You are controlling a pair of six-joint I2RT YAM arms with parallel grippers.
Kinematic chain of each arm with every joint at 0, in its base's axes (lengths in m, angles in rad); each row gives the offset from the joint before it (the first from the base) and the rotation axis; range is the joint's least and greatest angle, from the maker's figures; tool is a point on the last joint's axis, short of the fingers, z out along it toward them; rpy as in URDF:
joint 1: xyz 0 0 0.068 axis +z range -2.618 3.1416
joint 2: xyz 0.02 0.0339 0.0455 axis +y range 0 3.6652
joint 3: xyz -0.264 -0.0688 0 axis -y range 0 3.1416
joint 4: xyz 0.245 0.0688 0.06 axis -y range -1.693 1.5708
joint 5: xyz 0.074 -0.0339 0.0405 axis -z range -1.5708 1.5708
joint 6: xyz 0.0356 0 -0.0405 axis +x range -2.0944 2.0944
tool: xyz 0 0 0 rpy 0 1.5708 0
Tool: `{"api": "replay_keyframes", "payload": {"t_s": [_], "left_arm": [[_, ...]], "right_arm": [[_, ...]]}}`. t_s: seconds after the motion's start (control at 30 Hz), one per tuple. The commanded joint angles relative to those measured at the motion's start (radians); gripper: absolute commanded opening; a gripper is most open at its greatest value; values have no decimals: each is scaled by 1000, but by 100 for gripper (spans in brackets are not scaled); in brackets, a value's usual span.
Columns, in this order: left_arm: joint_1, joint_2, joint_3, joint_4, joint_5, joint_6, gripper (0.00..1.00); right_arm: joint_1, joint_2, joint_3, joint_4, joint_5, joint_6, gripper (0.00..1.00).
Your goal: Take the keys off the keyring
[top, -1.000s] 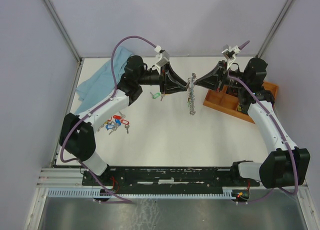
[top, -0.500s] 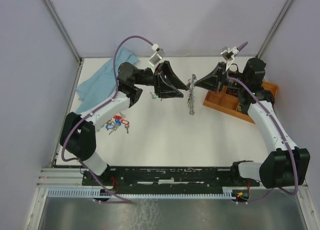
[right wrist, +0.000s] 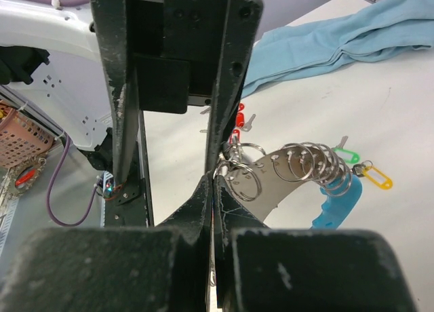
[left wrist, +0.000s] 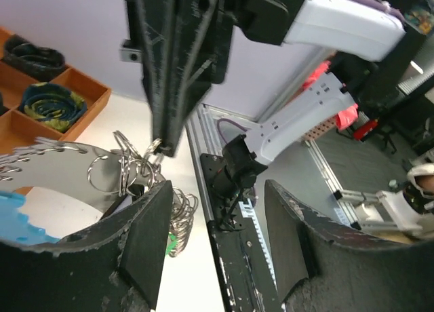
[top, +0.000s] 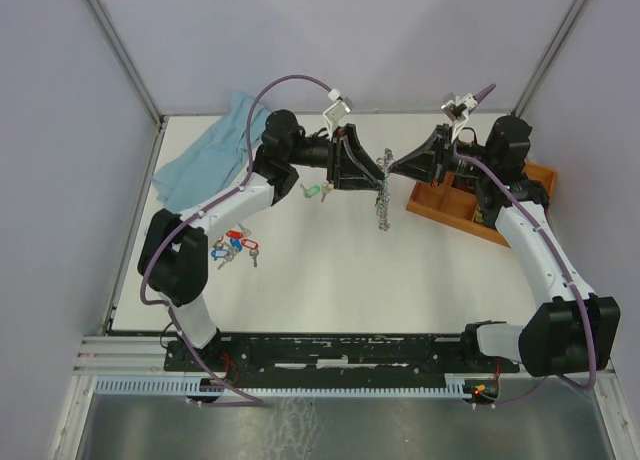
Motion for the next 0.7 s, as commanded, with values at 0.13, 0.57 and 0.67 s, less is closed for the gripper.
{"api": "replay_keyframes", "payload": {"t_s": [0.13,0.57,0.67], "left_arm": [[6,-32,139,-549,-183,414,64],[14,-44,122,-498,-148,393,63],[14,-49,93,-383,-109,312,61]], "right_arm": [[-4,-13,48,38,0,-5,1],[-4,-11,50,34,-2,-8,1],[-4,-9,49,35,-2,-9,1]]}}
